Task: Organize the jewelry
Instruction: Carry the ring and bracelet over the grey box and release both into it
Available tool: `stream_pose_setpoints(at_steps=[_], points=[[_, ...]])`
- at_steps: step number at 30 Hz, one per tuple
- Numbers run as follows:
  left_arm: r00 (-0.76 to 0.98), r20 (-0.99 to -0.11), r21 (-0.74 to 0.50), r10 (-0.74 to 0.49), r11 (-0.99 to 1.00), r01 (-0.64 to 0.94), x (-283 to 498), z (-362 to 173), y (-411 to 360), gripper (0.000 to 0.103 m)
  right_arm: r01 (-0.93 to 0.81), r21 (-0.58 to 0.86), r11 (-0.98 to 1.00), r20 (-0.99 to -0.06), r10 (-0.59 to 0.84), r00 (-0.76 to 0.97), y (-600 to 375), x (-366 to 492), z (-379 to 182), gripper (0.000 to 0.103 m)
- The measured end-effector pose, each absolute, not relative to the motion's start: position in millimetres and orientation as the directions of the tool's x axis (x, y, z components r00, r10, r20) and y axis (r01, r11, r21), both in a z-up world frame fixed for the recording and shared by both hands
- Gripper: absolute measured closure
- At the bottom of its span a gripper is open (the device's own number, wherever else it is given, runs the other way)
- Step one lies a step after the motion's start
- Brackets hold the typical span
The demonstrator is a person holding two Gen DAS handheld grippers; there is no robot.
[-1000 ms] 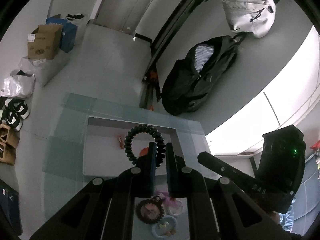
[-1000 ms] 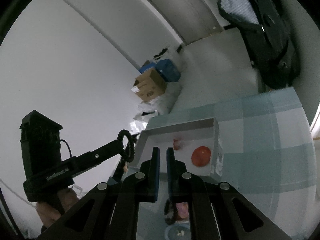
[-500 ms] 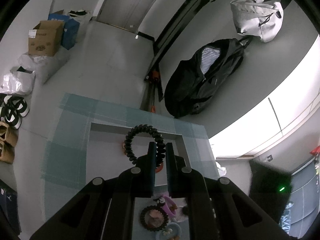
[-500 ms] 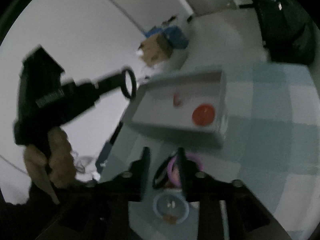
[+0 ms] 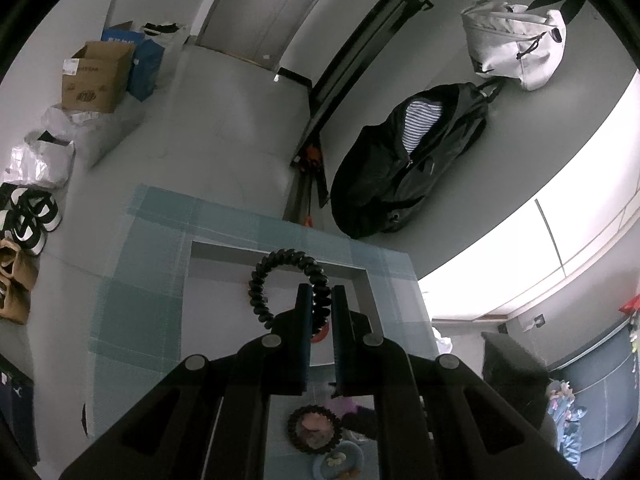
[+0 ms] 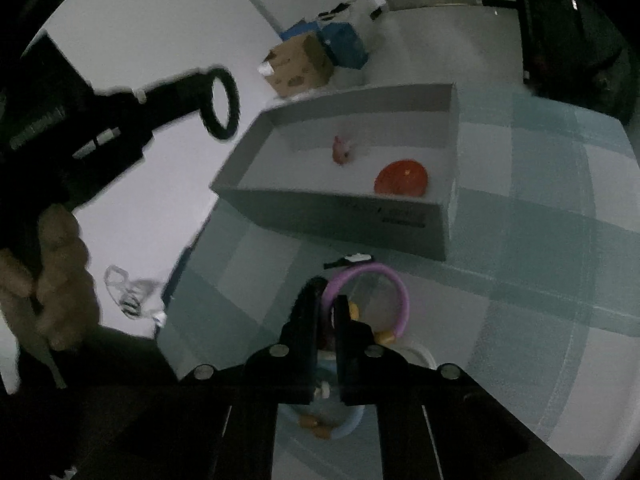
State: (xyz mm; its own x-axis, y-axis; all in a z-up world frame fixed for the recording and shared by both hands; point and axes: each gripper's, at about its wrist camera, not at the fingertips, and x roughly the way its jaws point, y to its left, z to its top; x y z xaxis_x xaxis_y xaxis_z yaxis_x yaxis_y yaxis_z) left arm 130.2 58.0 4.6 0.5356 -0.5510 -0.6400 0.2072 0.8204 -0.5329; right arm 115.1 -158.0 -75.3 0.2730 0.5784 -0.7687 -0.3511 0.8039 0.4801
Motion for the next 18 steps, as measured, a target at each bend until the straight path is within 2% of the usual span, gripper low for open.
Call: stream_pose_setpoints(at_steps=[4, 11, 18], points=[[0.532, -0.637, -0.54, -0.558, 0.815, 0.209, 131, 4, 58, 0.098, -0.312, 0.573, 0.757, -0.693, 0.652, 0.309, -174, 119, -59, 0.097], [0.525, -0.632, -0.556, -0.57, 0.805, 0.205, 135, 0, 58, 0.098, -0.353, 0.66, 0.663, -0.531, 0.744, 0.404, -185, 128, -21, 0.097], [0.5, -0.653, -0.559, -0.569, 0.807, 0.189, 149, -10, 48, 0.098, -0.331, 0.682, 0.652, -0.477, 0.74, 0.474, -178, 154, -15, 0.097]])
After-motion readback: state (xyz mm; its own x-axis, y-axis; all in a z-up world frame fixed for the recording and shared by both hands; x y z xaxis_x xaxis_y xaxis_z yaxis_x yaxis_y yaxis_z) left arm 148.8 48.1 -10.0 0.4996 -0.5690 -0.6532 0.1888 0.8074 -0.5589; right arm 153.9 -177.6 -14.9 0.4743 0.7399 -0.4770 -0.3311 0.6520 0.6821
